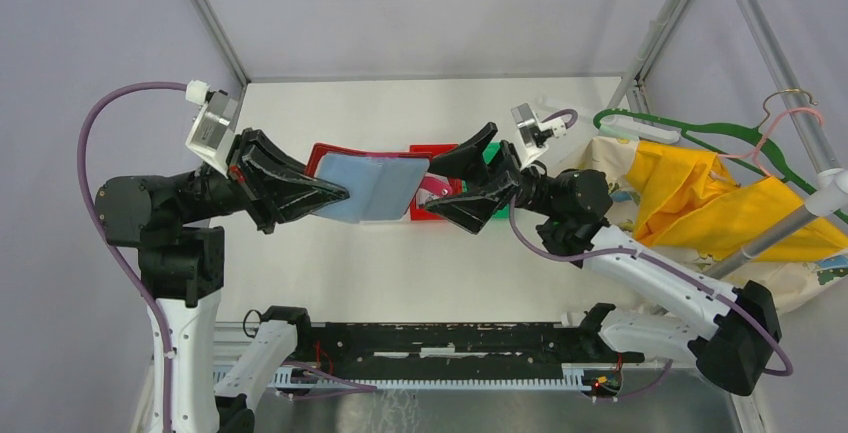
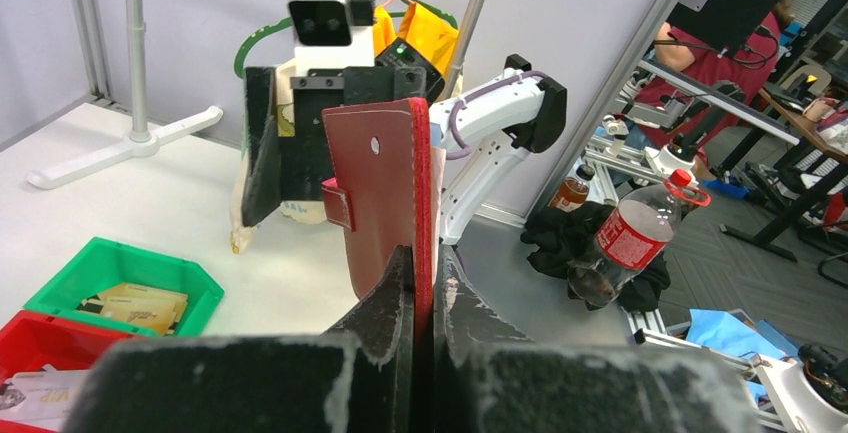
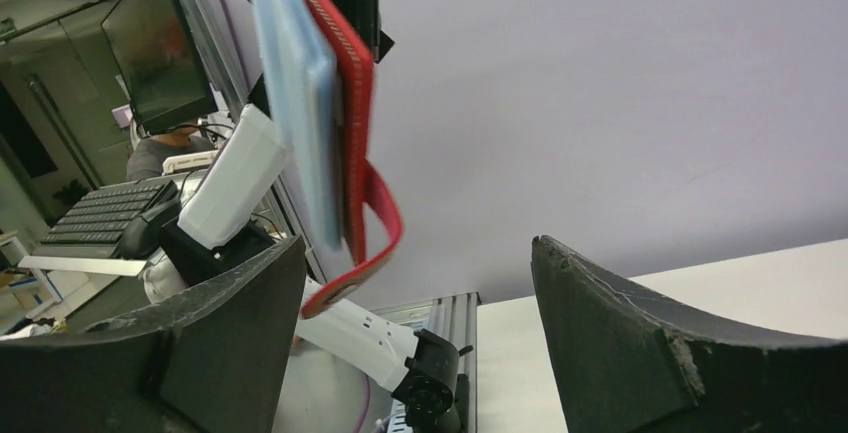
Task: Take the credit cards out of the card holder
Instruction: Remove the credit card from the card holder.
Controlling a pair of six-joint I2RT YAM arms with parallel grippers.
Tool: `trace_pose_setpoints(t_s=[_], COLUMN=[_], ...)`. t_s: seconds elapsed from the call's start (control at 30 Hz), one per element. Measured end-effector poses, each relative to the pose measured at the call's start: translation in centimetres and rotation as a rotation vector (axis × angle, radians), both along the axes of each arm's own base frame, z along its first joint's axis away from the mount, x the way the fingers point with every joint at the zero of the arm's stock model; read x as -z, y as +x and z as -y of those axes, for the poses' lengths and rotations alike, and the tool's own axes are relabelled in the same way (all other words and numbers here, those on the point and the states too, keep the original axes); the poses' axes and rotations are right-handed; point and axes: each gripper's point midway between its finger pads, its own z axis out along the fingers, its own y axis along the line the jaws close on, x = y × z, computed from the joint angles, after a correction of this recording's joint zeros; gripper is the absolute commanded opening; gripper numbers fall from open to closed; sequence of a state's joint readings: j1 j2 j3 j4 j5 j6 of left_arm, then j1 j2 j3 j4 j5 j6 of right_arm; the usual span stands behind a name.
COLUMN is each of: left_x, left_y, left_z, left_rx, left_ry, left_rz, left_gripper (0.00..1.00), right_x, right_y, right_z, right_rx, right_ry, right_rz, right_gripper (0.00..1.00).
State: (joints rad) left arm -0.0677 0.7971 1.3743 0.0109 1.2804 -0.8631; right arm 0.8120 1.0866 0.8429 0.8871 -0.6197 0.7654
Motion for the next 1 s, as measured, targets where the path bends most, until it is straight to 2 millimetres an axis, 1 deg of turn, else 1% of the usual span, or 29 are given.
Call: trace_pose_setpoints(t_s=[0.1, 0.13, 0.23, 0.33, 0.53, 0.63, 0.73, 0.87, 1.0], left_x=[-0.1, -0.1, -0.1, -0.2, -0.3, -0.4, -0.4, -0.4, -0.4], left_y=[-0.2, -0.2, -0.3, -0.3, -0.4, -0.5, -0.5, -0.5, -0.5], left_z=[0.0, 0.0, 0.0, 0.0, 0.0, 0.0, 0.0, 0.0, 0.0], left_rx=[0.003, 0.003, 0.004, 0.005, 0.008, 0.008, 0.008, 0.009, 0.008], left_ry=[-0.004, -0.005, -0.006, -0.007, -0.011, -0.011, -0.011, -0.011, -0.011], left_rz=[0.001, 0.001, 0.004, 0.002, 0.002, 0.002, 0.002, 0.002, 0.002], left_gripper=[0.02, 0.02, 0.02, 0.02, 0.02, 0.02, 0.02, 0.02, 0.02], right_x=[0.6, 0.6, 0.3, -0.2, -0.8, -0.9, -0.7, -0.7, -0.9], right_y=[0.9, 0.9, 1.0, 0.9, 0.3, 0.1, 0.0, -0.7, -1.5], right_z=[-1.0, -1.3, -1.9, -2.0, -2.0, -2.1, -2.4, -2.5, -2.4], right_rx=[0.011, 0.008, -0.001, -0.013, -0.038, -0.053, -0.064, -0.093, -0.12], right_ry=[-0.008, -0.009, -0.007, 0.01, 0.038, 0.044, 0.042, 0.041, 0.047], right_rz=[-0.036, -0.043, -0.058, -0.061, -0.058, -0.063, -0.069, -0.055, -0.027], right_gripper=[0.8, 0.77, 0.75, 0.75, 0.66, 0.65, 0.68, 0.68, 0.64])
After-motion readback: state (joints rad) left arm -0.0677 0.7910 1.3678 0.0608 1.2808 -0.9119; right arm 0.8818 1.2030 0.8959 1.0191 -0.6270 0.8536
